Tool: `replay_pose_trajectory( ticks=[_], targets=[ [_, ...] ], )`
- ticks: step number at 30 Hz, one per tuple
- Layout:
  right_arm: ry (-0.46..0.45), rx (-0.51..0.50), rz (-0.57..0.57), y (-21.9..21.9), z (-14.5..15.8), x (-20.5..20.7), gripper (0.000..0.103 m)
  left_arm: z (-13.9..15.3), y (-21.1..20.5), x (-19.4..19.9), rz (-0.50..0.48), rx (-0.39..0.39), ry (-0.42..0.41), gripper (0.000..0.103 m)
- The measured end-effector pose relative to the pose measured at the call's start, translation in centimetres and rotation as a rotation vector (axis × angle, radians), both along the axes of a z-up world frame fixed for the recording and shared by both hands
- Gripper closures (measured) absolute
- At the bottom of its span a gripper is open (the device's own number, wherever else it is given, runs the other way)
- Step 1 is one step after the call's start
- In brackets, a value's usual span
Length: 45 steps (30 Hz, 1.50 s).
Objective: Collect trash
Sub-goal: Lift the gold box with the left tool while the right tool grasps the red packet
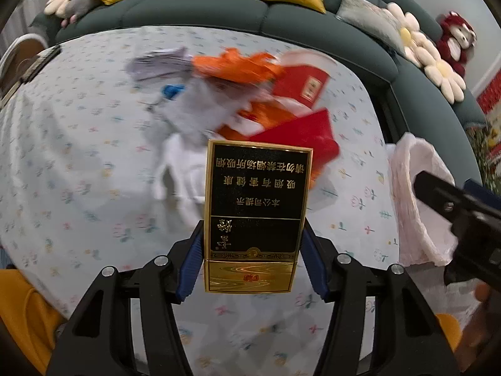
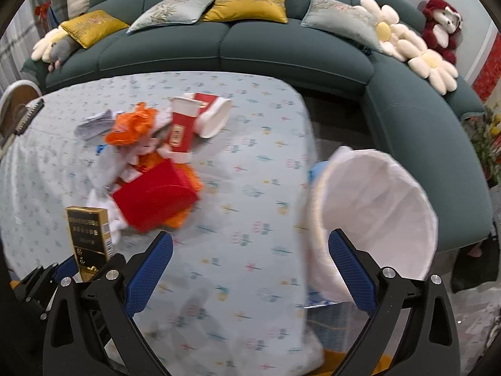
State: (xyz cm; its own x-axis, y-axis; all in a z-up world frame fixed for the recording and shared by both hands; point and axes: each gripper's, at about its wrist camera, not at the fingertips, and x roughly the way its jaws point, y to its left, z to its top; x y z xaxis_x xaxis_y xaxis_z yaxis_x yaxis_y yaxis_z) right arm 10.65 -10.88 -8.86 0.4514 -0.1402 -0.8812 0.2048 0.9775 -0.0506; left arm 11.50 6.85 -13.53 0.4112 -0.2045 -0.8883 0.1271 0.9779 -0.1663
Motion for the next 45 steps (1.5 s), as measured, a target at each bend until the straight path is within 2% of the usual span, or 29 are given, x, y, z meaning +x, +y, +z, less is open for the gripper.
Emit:
replay_pose_trajectory(
  ticks=[9, 15, 20, 22, 25, 27, 28, 30, 33, 36, 45],
  targets=[
    [0.011, 0.171, -0.083, 3.3, -1.3, 3.8, 0.009, 2.4, 4.9, 1.3, 0.095, 0.019, -0.051, 0.048],
    [0.017, 0.174, -0.171, 5.1, -2.7, 7.0, 0.009, 2.7, 7.0, 3.0, 0.128, 0.022, -0.071, 0.048],
    [0.080, 0.176, -0.220, 6.2, -5.6, 8.4, 0.009, 2.5, 8.2, 4.0, 0.140, 0.020, -0.078, 0.048],
    [0.097, 0.187, -0.224, 6.3, -6.5, 8.0, 0.014, 2.4, 8.3, 4.2, 0.137, 0.018, -0.077, 0.048],
    [0.118, 0.214, -0.208, 6.4, -7.4, 7.2, 0.031, 2.1, 8.3, 4.2, 0.130, 0.011, -0.073, 0.048],
    [0.123, 0.238, -0.201, 6.2, -7.8, 6.5, 0.046, 1.8, 8.0, 4.1, 0.124, 0.009, -0.067, 0.048],
    [0.126, 0.247, -0.200, 6.0, -7.9, 6.2, 0.051, 1.8, 7.8, 4.0, 0.122, 0.008, -0.065, 0.048],
    [0.128, 0.264, -0.200, 5.5, -8.1, 5.7, 0.072, 1.7, 7.3, 3.8, 0.118, 0.007, -0.061, 0.048],
    [0.127, 0.308, -0.204, 4.4, -8.1, 4.9, 0.094, 2.0, 6.4, 3.2, 0.103, 0.005, -0.061, 0.048],
    [0.098, 0.311, -0.197, 3.4, -7.2, 3.7, 0.101, 2.7, 5.2, 2.5, 0.081, 0.007, -0.076, 0.048],
    [0.002, 0.291, -0.213, -0.6, -3.4, 0.6, 0.102, 5.3, -0.3, 0.6, -0.008, 0.008, -0.121, 0.048]
  ],
)
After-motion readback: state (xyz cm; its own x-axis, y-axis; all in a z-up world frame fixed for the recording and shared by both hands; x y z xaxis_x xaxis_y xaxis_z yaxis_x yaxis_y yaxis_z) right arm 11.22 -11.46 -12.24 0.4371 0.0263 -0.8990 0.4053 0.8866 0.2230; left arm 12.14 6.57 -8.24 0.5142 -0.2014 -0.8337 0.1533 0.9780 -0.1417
